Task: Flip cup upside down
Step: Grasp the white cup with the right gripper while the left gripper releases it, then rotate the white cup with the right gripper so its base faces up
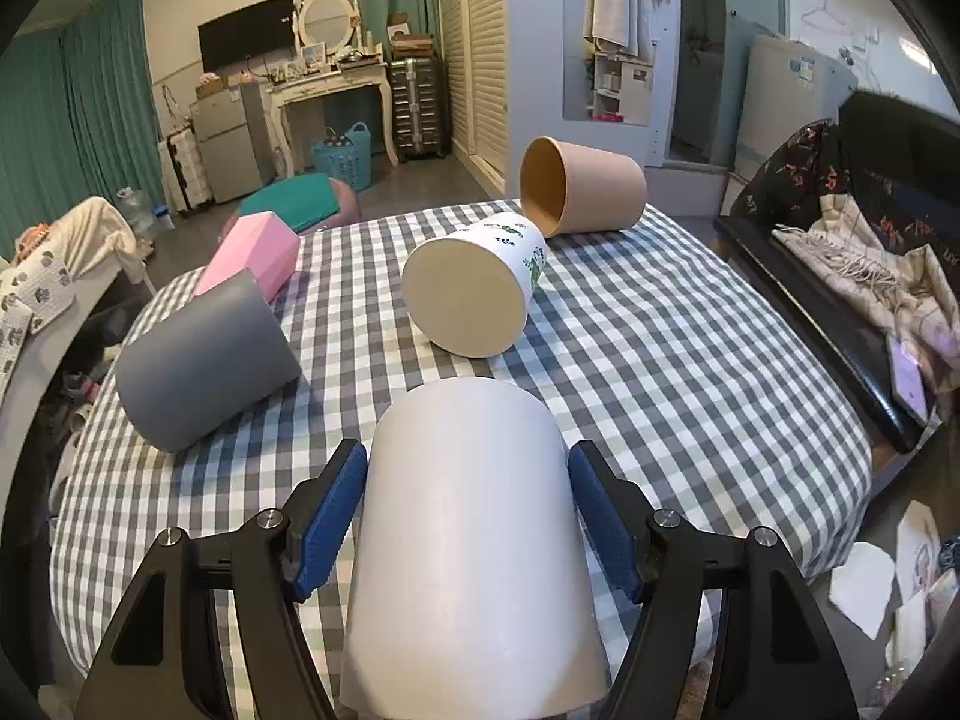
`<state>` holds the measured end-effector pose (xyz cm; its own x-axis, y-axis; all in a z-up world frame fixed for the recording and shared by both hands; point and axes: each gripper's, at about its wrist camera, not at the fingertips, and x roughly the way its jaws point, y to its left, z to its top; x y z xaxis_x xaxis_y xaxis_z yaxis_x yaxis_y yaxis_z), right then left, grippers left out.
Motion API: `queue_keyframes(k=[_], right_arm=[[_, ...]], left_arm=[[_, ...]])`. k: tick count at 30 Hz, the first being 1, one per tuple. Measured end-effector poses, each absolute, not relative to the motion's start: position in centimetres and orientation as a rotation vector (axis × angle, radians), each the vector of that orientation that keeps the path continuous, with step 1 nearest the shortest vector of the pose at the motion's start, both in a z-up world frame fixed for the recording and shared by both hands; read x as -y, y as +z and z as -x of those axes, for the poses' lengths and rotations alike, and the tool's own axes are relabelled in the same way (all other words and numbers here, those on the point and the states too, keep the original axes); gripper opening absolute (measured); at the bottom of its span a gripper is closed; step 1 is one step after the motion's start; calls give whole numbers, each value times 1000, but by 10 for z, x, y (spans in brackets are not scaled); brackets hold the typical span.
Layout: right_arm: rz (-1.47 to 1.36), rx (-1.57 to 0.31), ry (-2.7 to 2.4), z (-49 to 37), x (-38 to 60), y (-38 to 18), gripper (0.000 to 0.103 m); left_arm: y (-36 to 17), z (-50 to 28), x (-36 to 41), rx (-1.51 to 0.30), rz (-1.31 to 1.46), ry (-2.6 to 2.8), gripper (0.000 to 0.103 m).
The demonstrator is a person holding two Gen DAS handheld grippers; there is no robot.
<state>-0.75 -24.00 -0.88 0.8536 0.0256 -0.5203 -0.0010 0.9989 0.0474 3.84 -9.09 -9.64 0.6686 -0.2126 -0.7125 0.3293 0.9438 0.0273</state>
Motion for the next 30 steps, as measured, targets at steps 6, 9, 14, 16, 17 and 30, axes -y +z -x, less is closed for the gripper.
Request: queue_keyframes(k=[6, 9, 14, 16, 17, 30], right_arm=[[-36, -574, -5, 5, 236, -7, 103], [-44, -625, 4, 4, 230, -11, 103], [-69, -777, 51, -4, 206, -23, 103], [-75, -834, 53, -10, 195, -29, 103], [-77, -869, 57, -15, 187, -33, 103], [-226, -1264, 113, -95, 138, -86, 103]], left_arm=[[-74, -27, 70, -708, -132, -289, 86], [-60, -22, 46, -694, -83, -269, 89], [-48, -16, 5, -677, -33, -238, 93], [-49, -15, -8, -687, -39, -233, 93], [-49, -14, -11, -690, -42, -234, 93], [-72, -39, -73, -735, 34, -169, 93]])
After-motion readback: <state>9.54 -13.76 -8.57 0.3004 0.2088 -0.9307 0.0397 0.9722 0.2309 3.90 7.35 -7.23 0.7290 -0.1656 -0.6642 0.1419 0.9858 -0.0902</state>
